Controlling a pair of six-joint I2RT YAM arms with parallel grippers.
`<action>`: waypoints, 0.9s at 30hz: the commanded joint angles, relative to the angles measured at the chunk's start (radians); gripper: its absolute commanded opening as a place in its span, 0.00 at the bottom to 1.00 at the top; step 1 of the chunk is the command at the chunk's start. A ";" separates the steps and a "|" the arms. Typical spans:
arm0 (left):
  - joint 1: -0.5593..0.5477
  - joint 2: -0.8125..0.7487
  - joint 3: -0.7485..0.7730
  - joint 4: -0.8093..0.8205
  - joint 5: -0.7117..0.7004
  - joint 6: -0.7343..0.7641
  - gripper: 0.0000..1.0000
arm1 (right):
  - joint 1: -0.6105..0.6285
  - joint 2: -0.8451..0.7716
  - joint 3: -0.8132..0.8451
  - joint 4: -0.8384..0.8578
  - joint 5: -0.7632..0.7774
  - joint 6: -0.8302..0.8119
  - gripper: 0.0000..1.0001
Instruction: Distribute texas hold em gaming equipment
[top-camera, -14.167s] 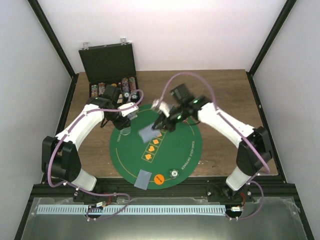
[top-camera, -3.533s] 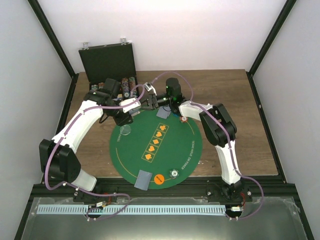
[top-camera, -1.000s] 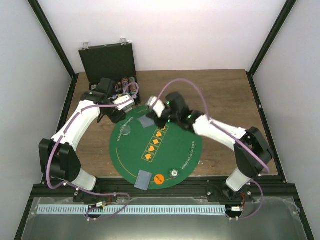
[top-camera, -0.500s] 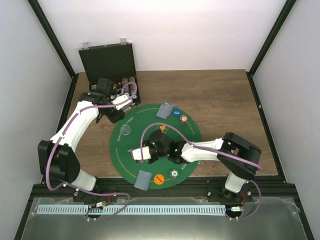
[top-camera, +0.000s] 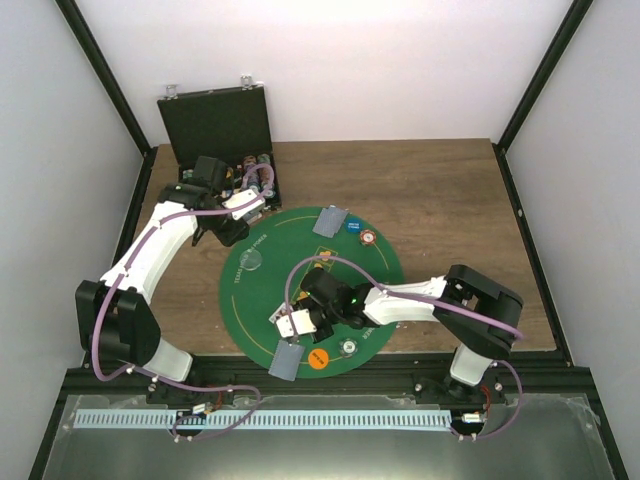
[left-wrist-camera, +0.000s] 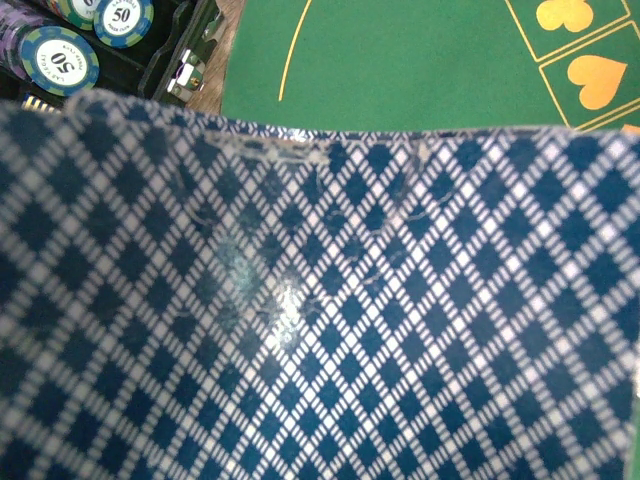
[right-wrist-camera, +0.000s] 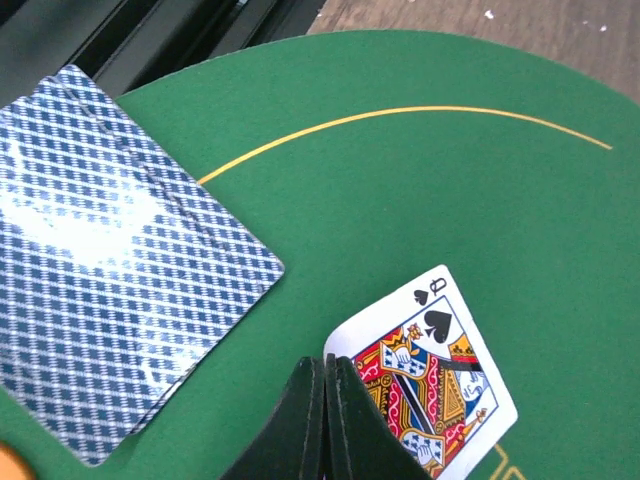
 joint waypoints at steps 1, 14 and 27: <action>0.005 -0.026 0.002 0.004 0.004 -0.003 0.44 | -0.002 -0.016 0.014 -0.068 -0.045 0.009 0.01; 0.005 -0.025 0.003 0.002 0.006 -0.001 0.44 | -0.014 0.003 0.006 -0.041 -0.032 -0.064 0.01; 0.004 -0.024 0.005 0.001 0.006 0.003 0.44 | -0.039 0.034 0.033 -0.066 -0.071 -0.140 0.01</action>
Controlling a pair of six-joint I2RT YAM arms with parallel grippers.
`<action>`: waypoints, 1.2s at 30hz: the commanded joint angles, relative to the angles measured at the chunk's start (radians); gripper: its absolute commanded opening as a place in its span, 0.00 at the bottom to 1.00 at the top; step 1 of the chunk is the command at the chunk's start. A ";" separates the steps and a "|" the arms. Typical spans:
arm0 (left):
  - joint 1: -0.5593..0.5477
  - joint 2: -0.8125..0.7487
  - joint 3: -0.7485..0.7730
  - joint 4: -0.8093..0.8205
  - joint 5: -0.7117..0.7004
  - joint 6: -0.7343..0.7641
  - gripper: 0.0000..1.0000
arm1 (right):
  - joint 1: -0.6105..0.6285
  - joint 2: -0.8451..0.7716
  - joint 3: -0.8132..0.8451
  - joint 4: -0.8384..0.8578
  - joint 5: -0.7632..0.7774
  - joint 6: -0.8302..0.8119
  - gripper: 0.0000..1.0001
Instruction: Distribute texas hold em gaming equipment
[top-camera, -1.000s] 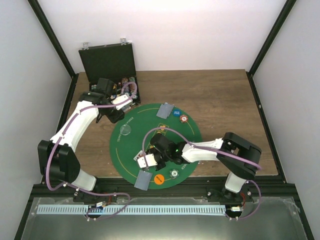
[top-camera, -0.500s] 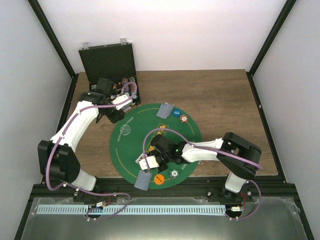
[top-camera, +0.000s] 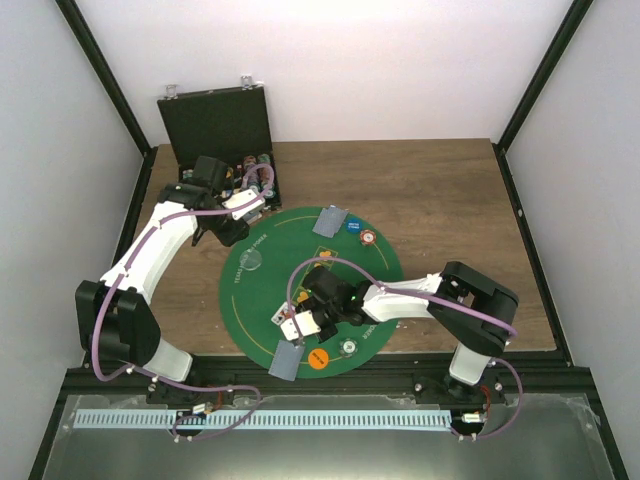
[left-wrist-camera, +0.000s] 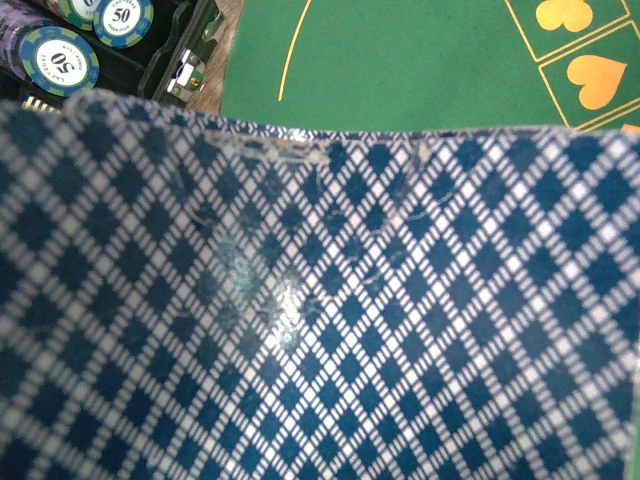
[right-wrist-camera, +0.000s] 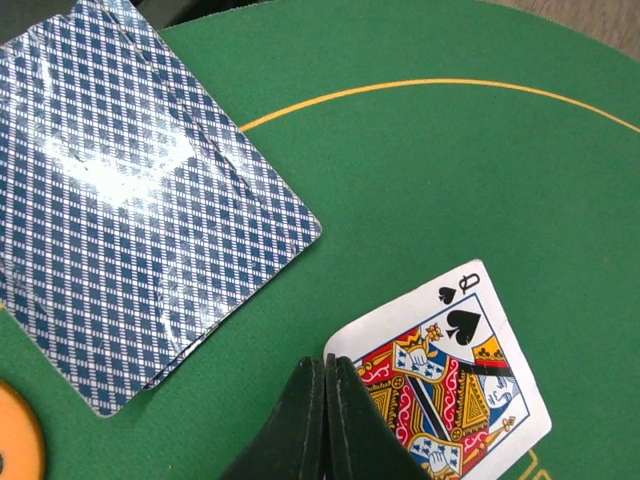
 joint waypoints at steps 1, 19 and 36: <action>0.005 -0.023 0.005 0.000 0.006 0.002 0.44 | -0.006 0.005 0.032 -0.017 -0.024 -0.024 0.02; 0.004 -0.025 0.007 -0.007 0.021 0.012 0.44 | -0.120 -0.286 0.048 0.152 -0.108 0.419 0.76; -0.096 -0.017 0.039 -0.122 0.106 0.099 0.45 | -0.627 0.076 0.407 0.408 -0.774 1.796 0.93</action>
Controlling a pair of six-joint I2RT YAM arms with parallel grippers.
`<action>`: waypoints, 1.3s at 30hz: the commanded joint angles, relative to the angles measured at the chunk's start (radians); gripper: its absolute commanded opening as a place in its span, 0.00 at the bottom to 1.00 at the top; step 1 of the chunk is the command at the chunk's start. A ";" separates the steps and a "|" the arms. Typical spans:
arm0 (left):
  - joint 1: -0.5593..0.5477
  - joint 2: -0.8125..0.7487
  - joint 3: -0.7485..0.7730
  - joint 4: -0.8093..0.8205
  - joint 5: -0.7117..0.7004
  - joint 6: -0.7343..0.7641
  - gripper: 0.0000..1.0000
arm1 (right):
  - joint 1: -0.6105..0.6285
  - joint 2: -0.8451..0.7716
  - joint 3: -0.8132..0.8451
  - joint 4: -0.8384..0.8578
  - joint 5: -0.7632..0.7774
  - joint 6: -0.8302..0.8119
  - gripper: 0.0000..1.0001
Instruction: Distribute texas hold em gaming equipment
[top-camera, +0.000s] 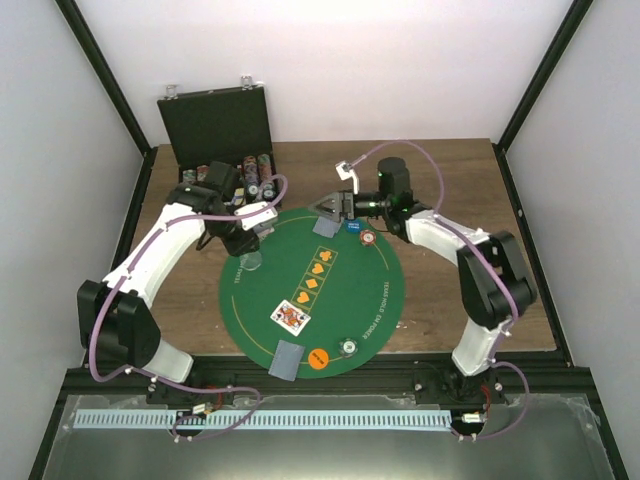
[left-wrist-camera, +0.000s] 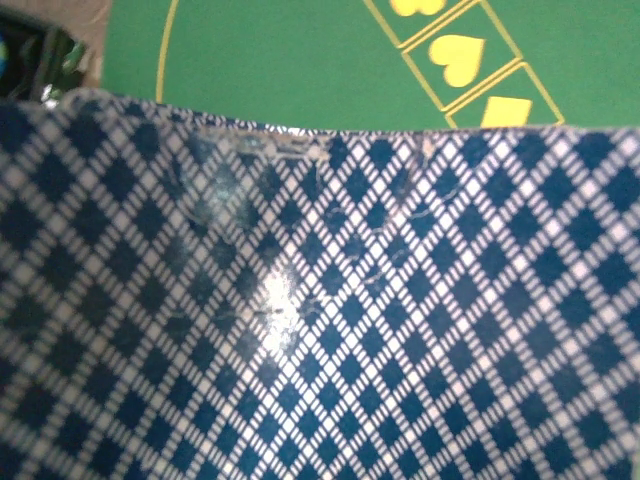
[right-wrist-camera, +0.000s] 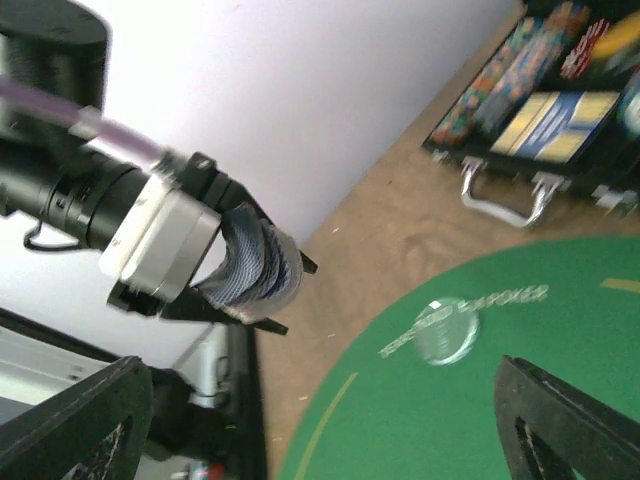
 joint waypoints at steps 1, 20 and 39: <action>-0.047 -0.011 0.038 -0.041 0.039 0.032 0.45 | 0.020 0.114 0.122 0.076 -0.178 0.293 0.92; -0.085 0.011 0.058 -0.035 0.035 0.009 0.45 | 0.170 0.367 0.343 0.175 -0.341 0.398 0.83; -0.083 0.012 0.066 -0.012 0.022 -0.011 0.44 | 0.214 0.452 0.458 0.052 -0.292 0.345 0.68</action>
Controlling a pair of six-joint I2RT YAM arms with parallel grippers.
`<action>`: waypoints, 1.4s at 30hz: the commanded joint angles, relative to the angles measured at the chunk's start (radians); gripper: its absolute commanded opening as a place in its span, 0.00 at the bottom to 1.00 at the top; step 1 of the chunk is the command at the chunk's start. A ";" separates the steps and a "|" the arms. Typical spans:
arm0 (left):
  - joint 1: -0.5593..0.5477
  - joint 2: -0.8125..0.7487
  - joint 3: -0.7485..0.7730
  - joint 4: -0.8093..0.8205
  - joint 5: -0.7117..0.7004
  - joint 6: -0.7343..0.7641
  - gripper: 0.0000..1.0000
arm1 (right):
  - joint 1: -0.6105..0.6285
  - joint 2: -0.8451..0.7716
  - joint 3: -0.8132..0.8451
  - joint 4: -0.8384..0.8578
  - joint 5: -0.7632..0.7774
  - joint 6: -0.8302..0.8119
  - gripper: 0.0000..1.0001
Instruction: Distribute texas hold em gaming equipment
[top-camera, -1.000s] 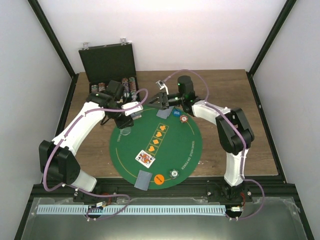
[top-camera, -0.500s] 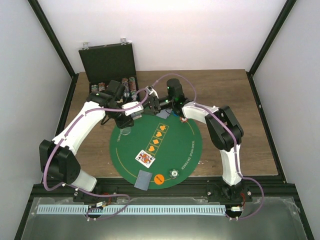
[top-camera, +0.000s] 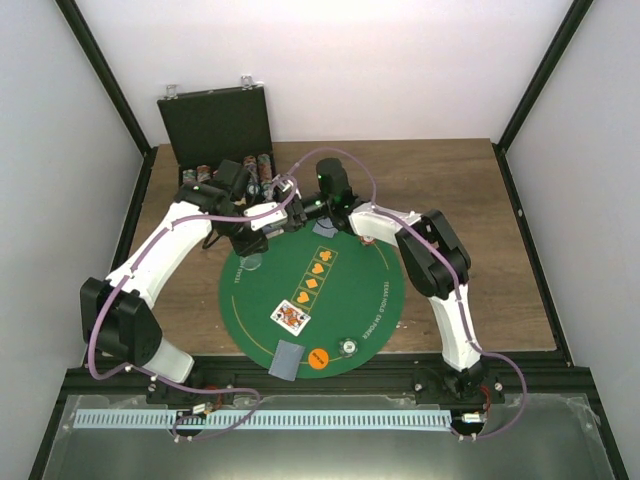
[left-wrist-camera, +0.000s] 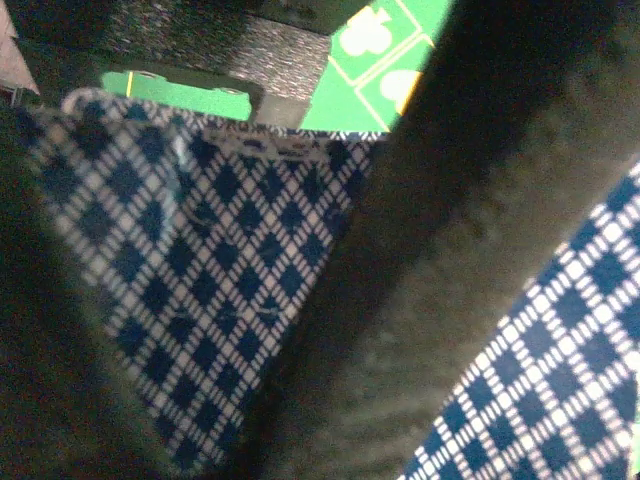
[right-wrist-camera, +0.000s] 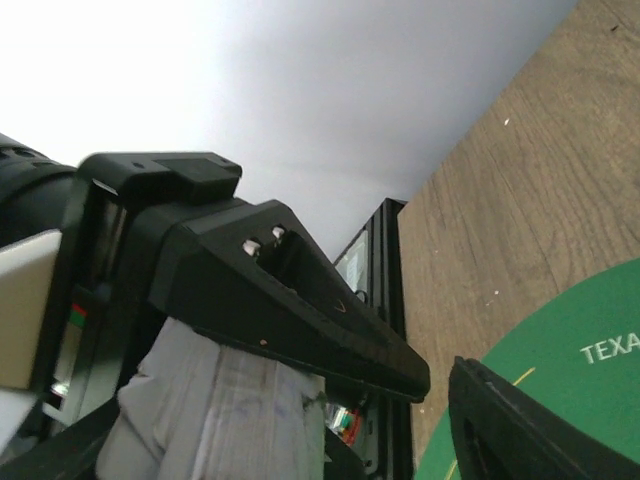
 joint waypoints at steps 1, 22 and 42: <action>-0.001 -0.003 0.021 0.026 -0.007 -0.014 0.43 | 0.005 -0.022 0.045 -0.155 0.018 -0.122 0.62; 0.001 -0.004 -0.011 0.053 -0.055 -0.012 0.42 | -0.063 -0.157 0.031 -0.488 0.112 -0.372 0.14; 0.071 -0.014 -0.039 0.071 -0.048 -0.048 0.42 | -0.138 -0.372 0.018 -0.848 0.334 -0.765 0.01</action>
